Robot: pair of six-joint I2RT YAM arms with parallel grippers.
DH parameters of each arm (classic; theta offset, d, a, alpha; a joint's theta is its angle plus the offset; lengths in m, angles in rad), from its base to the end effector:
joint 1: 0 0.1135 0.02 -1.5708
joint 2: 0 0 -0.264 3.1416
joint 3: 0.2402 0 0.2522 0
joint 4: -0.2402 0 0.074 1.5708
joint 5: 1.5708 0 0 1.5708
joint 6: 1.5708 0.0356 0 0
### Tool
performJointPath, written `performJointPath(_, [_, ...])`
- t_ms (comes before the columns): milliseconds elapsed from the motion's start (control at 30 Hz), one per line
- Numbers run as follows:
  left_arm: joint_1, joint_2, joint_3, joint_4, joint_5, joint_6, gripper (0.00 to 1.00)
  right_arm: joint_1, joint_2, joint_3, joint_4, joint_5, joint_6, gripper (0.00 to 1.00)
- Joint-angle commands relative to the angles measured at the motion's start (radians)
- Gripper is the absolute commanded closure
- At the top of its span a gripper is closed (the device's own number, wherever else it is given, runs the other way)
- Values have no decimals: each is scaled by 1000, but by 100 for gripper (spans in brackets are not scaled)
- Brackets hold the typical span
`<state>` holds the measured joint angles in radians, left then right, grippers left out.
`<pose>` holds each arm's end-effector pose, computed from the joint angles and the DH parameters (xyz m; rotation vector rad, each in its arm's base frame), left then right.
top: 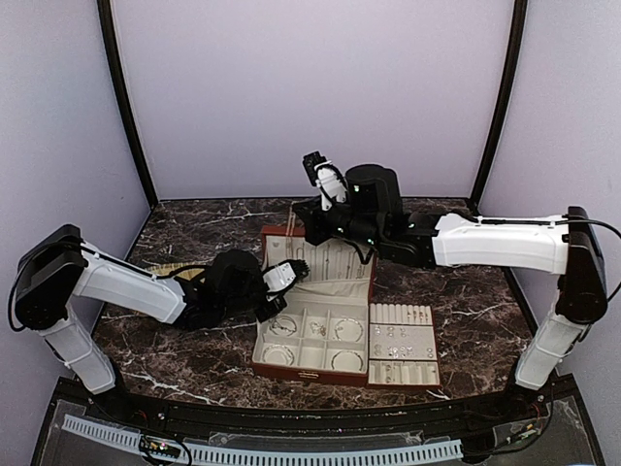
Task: Organize the mixed jewelry
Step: Hang the necklace on the necklace hanger.
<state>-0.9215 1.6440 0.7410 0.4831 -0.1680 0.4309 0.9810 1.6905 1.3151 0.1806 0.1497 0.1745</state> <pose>0.2089 -0.2654 0.1771 1.1575 1.6157 -0.1505 0.2317 0.3366 0.3205 -0.6091 1.7126 0.7005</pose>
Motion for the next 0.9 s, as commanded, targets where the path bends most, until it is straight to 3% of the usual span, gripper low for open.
performJointPath(0, [-33, -48, -55, -25, 53, -18, 100, 2, -55, -6, 34, 94, -30, 100])
performJointPath(867, [-36, -23, -22, -55, 47, -45, 100, 22, -89, -191, 190, -145, -30, 100])
